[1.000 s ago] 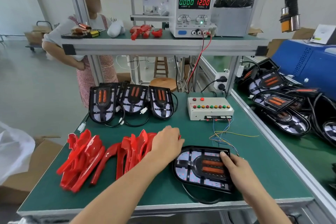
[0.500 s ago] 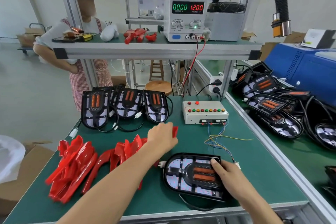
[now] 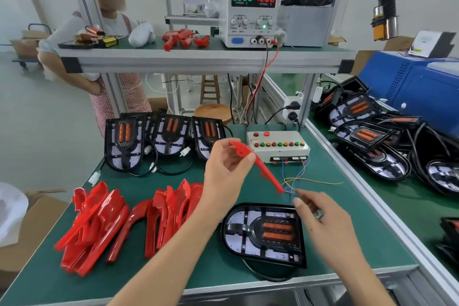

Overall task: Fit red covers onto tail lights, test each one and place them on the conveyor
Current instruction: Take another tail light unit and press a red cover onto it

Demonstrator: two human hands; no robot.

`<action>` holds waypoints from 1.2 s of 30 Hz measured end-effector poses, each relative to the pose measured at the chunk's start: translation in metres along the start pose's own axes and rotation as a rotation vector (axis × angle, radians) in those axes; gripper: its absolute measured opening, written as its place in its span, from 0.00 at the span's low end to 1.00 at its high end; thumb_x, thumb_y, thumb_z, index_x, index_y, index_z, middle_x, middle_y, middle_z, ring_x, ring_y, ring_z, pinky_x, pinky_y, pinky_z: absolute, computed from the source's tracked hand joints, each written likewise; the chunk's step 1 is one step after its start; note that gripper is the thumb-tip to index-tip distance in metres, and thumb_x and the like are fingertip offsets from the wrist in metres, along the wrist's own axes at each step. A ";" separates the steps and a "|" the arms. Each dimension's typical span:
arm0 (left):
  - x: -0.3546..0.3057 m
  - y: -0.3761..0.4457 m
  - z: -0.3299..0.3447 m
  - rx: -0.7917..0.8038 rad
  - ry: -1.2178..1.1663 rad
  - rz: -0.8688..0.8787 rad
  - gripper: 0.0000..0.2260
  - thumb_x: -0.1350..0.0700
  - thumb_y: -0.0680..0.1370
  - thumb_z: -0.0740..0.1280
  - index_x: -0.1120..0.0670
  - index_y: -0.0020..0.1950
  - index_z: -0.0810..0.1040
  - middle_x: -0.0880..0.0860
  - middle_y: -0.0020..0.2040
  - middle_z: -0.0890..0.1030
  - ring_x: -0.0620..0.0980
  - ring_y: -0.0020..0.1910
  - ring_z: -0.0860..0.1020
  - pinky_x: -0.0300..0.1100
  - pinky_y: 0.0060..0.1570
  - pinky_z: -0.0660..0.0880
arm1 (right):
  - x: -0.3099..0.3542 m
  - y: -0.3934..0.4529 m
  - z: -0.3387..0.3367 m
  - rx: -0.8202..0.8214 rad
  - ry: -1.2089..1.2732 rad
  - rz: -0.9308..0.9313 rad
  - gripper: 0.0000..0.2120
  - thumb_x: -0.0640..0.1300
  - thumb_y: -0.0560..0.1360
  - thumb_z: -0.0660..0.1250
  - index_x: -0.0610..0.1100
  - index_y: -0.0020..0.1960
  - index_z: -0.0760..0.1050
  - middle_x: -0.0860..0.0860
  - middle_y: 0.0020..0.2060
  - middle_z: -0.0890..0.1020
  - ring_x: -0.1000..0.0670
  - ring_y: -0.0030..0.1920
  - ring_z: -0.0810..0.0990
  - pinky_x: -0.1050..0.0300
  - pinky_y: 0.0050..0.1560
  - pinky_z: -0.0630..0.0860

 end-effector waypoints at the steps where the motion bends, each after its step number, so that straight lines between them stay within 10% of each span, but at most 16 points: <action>1: 0.006 -0.007 0.003 0.026 -0.020 -0.024 0.14 0.58 0.75 0.74 0.50 0.59 0.76 0.49 0.53 0.86 0.47 0.54 0.83 0.36 0.55 0.77 | 0.004 0.003 0.005 0.045 0.002 -0.011 0.08 0.51 0.77 0.70 0.63 0.54 0.78 0.66 0.46 0.81 0.63 0.49 0.77 0.75 0.45 0.68; 9: 0.031 -0.037 -0.005 0.125 -0.049 -0.146 0.14 0.55 0.77 0.71 0.56 0.61 0.75 0.54 0.56 0.86 0.51 0.59 0.83 0.47 0.64 0.77 | 0.001 0.015 0.023 0.177 -0.027 -0.083 0.04 0.49 0.77 0.72 0.59 0.48 0.81 0.66 0.45 0.82 0.62 0.46 0.78 0.74 0.43 0.68; 16: 0.058 -0.030 -0.050 0.128 0.574 -0.328 0.21 0.41 0.86 0.53 0.49 0.51 0.82 0.45 0.50 0.85 0.43 0.53 0.82 0.46 0.61 0.76 | -0.001 0.018 0.034 0.257 -0.251 -0.312 0.01 0.51 0.78 0.70 0.55 0.47 0.79 0.63 0.44 0.78 0.58 0.53 0.74 0.67 0.52 0.68; 25: 0.063 -0.048 -0.031 0.313 0.949 -0.221 0.20 0.46 0.85 0.59 0.53 0.35 0.70 0.49 0.31 0.74 0.49 0.34 0.74 0.46 0.37 0.67 | -0.022 0.018 0.040 0.284 -0.155 -0.249 0.07 0.45 0.75 0.75 0.56 0.47 0.81 0.64 0.51 0.80 0.61 0.55 0.79 0.72 0.53 0.69; 36: 0.070 -0.050 -0.026 0.438 0.991 -0.296 0.17 0.44 0.85 0.59 0.54 0.53 0.81 0.49 0.48 0.83 0.48 0.50 0.80 0.43 0.50 0.73 | -0.051 0.013 0.031 0.230 0.093 -0.011 0.10 0.44 0.73 0.77 0.59 0.47 0.86 0.65 0.52 0.84 0.63 0.56 0.80 0.62 0.58 0.73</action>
Point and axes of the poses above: each hand's wrist, its own y-axis towards the middle knuckle, its own z-axis out of the palm, x = y × z, the point moved 10 cm from there along y, towards the middle knuckle
